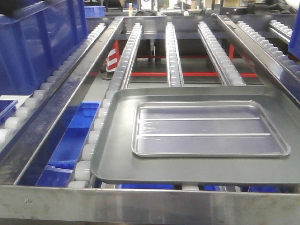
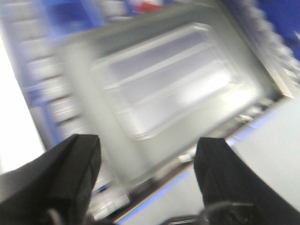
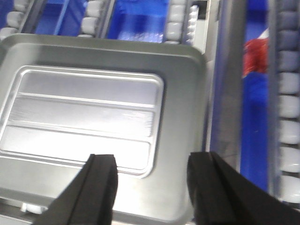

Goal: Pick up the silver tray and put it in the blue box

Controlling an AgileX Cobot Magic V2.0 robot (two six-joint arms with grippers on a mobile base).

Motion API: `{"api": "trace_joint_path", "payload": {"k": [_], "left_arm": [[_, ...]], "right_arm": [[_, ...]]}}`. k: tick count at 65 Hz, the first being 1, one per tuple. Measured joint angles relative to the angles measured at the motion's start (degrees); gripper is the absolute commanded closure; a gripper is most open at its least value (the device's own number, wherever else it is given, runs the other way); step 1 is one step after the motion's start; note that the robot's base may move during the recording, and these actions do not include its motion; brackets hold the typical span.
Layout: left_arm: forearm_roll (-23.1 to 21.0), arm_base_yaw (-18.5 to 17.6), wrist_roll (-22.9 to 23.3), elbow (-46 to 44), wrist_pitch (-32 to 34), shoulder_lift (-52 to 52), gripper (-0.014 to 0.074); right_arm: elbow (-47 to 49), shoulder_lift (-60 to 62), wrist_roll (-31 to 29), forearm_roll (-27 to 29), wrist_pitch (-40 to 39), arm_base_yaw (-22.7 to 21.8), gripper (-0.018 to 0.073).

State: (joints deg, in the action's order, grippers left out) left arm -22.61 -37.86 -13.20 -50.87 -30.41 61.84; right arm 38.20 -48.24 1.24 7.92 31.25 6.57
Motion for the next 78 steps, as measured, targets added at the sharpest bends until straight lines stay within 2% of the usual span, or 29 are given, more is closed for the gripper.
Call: {"api": "trace_joint_path", "payload": {"k": [5, 8, 14, 21, 27, 32, 41, 48, 56, 78], "left_arm": [[-1.4, -3.7, 0.0, -1.2, 2.3, 5.5, 0.0278], [-2.1, -4.6, 0.0, -2.4, 2.5, 8.3, 0.0278], [-2.7, -5.0, 0.4, -5.8, 2.0, 13.5, 0.0278], [0.0, -5.0, 2.9, -9.8, 0.3, 18.6, 0.0278], [4.1, -5.1, 8.6, -13.3, -1.0, 22.6, 0.0279], [10.0, -5.1, 14.8, -16.3, -3.7, 25.6, 0.0281], [22.3, -5.1, 30.7, -23.5, -13.1, 31.9, 0.0281], [26.4, -5.1, 39.0, -28.4, -17.4, 36.2, 0.0281], [26.4, -5.1, 43.4, -33.0, -18.1, 40.5, 0.0281], [25.2, -5.1, 47.1, -37.3, -18.8, 49.3, 0.0281]], "right_arm": [[0.8, -2.8, 0.0, 0.3, 0.4, 0.1, 0.0111], [1.8, -4.6, 0.0, 0.3, 1.2, 0.1, 0.0111], [4.3, -8.5, -0.2, 0.3, 3.6, 0.1, 0.0111], [7.5, -13.5, -1.2, 0.3, 6.0, 1.8, 0.0111], [10.6, -18.1, -1.6, -0.1, 7.5, 4.1, 0.0111], [12.7, -22.6, -1.2, -1.5, 8.5, 5.8, 0.0111], [16.5, -29.3, 2.5, -5.2, 9.6, 6.1, 0.0111], [18.9, -33.1, 6.4, -7.9, 9.7, 6.1, 0.0111], [20.8, -37.0, 8.4, -8.5, 9.7, 6.1, 0.0111], [21.4, -44.7, 10.6, -8.6, 10.3, 5.9, 0.0111]]}}
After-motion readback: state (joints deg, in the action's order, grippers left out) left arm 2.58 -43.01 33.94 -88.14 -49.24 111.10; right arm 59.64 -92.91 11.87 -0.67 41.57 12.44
